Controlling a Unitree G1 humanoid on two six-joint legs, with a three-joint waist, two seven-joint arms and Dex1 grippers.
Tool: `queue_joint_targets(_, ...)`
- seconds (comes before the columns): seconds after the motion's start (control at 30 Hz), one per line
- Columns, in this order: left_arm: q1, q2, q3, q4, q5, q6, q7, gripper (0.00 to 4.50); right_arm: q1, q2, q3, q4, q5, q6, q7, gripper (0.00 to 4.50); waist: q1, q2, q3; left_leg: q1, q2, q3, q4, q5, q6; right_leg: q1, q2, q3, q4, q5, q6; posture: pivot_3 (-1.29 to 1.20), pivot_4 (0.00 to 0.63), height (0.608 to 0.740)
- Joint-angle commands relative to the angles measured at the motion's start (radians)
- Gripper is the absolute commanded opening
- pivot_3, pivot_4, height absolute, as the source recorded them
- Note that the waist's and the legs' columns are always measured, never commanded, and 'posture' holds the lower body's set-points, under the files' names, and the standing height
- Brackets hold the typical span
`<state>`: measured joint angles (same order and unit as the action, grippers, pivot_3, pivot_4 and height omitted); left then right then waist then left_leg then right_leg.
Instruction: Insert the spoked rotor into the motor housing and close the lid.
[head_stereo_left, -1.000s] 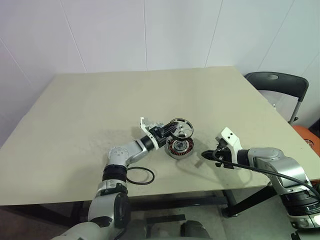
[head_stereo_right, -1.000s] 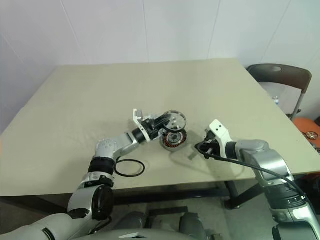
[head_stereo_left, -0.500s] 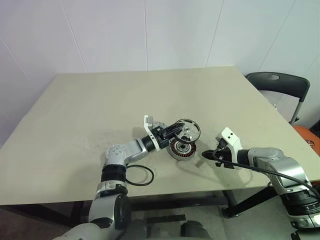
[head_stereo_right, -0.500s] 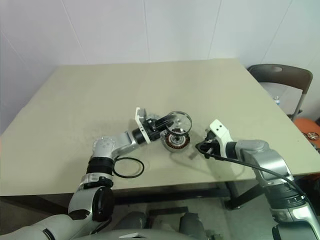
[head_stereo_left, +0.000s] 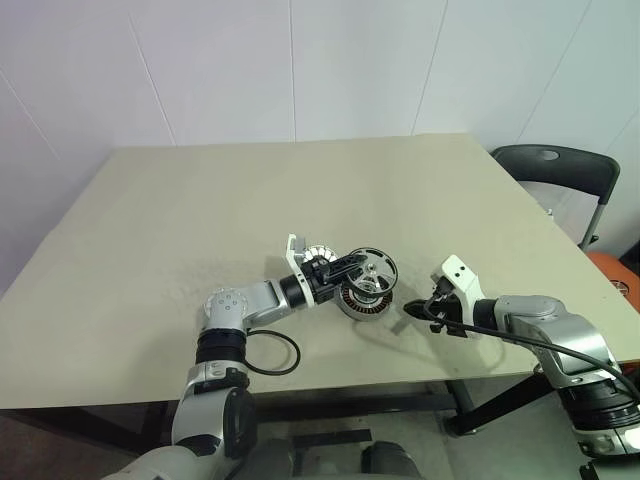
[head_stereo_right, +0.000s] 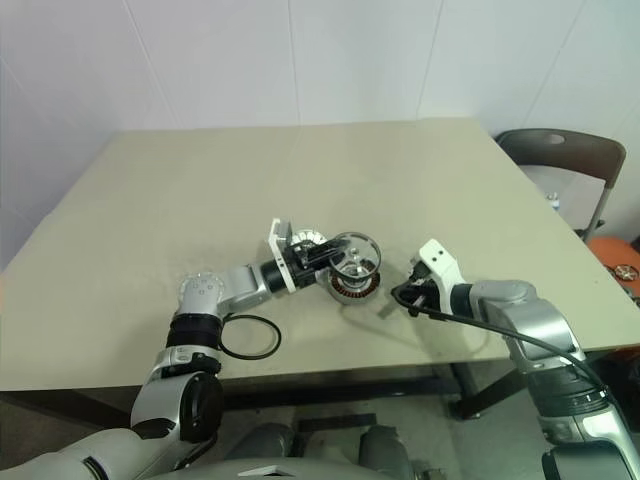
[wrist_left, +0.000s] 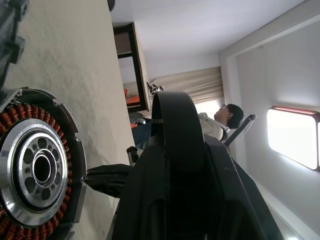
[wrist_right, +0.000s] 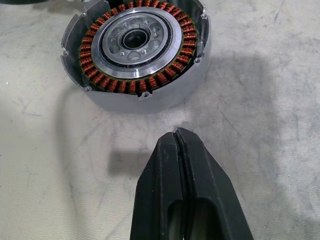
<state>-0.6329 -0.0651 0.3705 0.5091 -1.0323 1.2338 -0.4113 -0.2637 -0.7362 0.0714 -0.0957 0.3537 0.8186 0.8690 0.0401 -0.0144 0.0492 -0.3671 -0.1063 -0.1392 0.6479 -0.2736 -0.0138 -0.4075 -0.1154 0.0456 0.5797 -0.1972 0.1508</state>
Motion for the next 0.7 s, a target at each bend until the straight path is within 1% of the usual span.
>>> queue_joint_targets(0.03, -0.012, -0.001, -0.008, -0.003, 0.006, 0.004, -0.011, 0.52, -0.027, 0.001, -0.003, -0.009, -0.007, -0.018, -0.004, 0.00, 0.000, 0.000, 0.000, 0.000, 0.000, 0.000, 0.000, 0.000, 0.000, 0.000, 0.000, 0.000, 0.000, 0.000, 0.000, 0.00, 0.000, 0.740)
queue_joint_targets(0.4, -0.018, 0.002, -0.021, 0.004, 0.029, 0.015, -0.029, 0.52, -0.020, 0.007, -0.008, -0.008, -0.018, -0.024, -0.012, 0.00, 0.000, 0.000, 0.000, 0.000, 0.000, 0.000, 0.000, 0.000, 0.000, 0.000, 0.000, 0.000, 0.000, 0.000, 0.000, 0.00, 0.000, 0.740)
queue_joint_targets(0.47, -0.019, 0.006, -0.029, 0.003, 0.035, 0.015, -0.041, 1.22, -0.017, 0.009, -0.009, -0.008, -0.019, -0.027, -0.016, 0.00, 0.000, 0.000, 0.000, 0.000, 0.000, 0.000, 0.000, 0.000, 0.000, 0.000, 0.000, 0.000, 0.000, 0.000, 0.000, 0.00, 0.000, 0.740)
queue_joint_targets(0.53, -0.022, 0.009, -0.035, 0.004, 0.040, 0.017, -0.051, 1.78, -0.017, 0.011, -0.009, -0.008, -0.020, -0.027, -0.018, 0.00, 0.000, 0.000, 0.000, 0.000, 0.000, 0.000, 0.000, 0.000, 0.000, 0.000, 0.000, 0.000, 0.000, 0.000, 0.000, 0.00, 0.000, 0.740)
queue_joint_targets(0.7, -0.023, 0.013, -0.047, 0.004, 0.054, 0.018, -0.068, 3.47, -0.012, 0.015, -0.009, -0.008, -0.020, -0.028, -0.025, 0.00, 0.000, 0.000, 0.000, 0.001, 0.000, 0.000, 0.000, 0.000, 0.000, 0.000, 0.000, 0.000, 0.000, 0.000, 0.000, 0.00, 0.000, 0.740)
